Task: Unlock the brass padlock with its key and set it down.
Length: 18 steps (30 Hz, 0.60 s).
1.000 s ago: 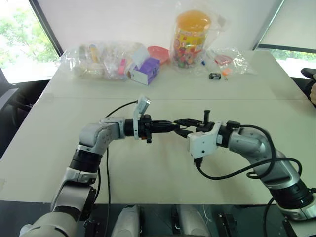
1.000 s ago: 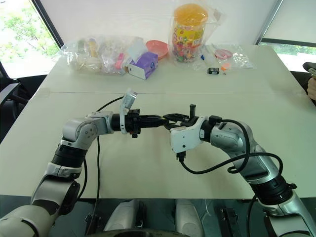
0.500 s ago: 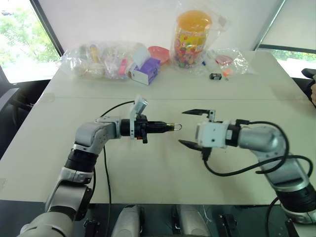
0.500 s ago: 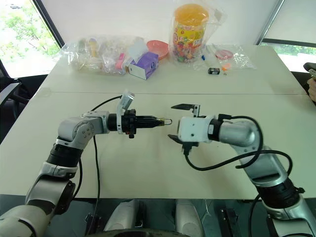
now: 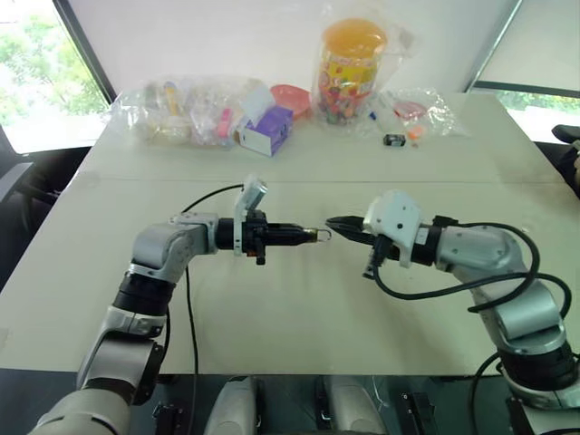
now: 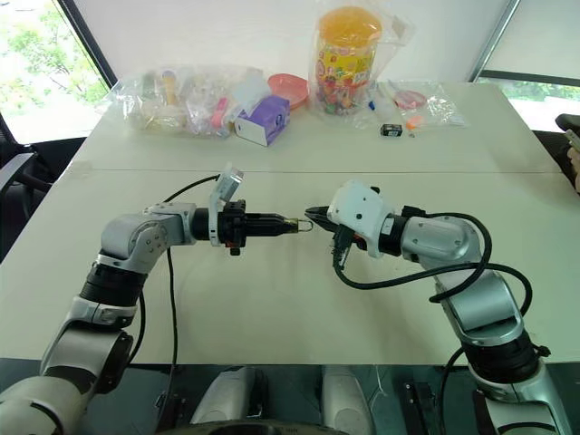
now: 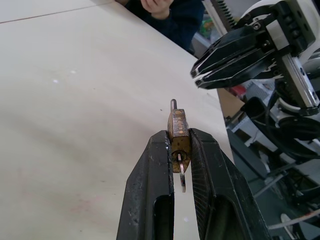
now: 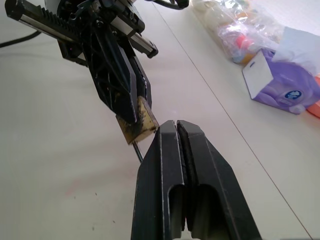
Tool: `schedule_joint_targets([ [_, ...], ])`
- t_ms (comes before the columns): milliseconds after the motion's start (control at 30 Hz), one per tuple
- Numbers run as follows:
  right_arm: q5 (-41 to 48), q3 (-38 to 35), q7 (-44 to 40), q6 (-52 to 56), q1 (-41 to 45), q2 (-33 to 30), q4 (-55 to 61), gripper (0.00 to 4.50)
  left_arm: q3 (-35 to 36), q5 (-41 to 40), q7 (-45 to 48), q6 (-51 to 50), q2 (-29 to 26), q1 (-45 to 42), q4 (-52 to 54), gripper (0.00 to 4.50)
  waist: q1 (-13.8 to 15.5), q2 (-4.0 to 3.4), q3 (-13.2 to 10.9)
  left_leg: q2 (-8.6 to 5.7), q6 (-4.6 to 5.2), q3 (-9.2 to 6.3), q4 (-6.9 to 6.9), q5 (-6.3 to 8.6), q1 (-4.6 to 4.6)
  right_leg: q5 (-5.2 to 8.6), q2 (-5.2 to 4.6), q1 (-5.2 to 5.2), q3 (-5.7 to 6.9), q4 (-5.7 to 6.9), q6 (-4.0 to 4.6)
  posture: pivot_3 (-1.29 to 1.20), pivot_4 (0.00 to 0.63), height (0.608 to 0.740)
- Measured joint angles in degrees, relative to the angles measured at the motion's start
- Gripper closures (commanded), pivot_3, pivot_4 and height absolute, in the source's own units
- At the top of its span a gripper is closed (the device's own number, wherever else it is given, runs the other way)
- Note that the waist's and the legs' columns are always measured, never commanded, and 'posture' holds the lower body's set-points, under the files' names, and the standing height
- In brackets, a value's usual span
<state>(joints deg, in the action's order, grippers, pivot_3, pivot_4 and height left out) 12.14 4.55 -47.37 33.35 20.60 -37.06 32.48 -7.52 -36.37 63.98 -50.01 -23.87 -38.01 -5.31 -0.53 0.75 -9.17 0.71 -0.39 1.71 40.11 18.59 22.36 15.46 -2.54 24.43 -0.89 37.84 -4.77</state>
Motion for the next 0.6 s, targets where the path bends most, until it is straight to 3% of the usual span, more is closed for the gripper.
schedule_joint_targets([
  [600,-3.5,3.5,1.1,-8.1,-6.5,-1.4,-7.5,4.43,0.4,-1.3,-0.1,-0.5,-0.4,-0.5,1.3,4.5,0.0,0.0,0.0,-0.01,0.0,0.0,0.0,0.0,0.01,0.0,0.03,0.0,0.0,-0.02,0.0,0.0,0.15,0.735],
])
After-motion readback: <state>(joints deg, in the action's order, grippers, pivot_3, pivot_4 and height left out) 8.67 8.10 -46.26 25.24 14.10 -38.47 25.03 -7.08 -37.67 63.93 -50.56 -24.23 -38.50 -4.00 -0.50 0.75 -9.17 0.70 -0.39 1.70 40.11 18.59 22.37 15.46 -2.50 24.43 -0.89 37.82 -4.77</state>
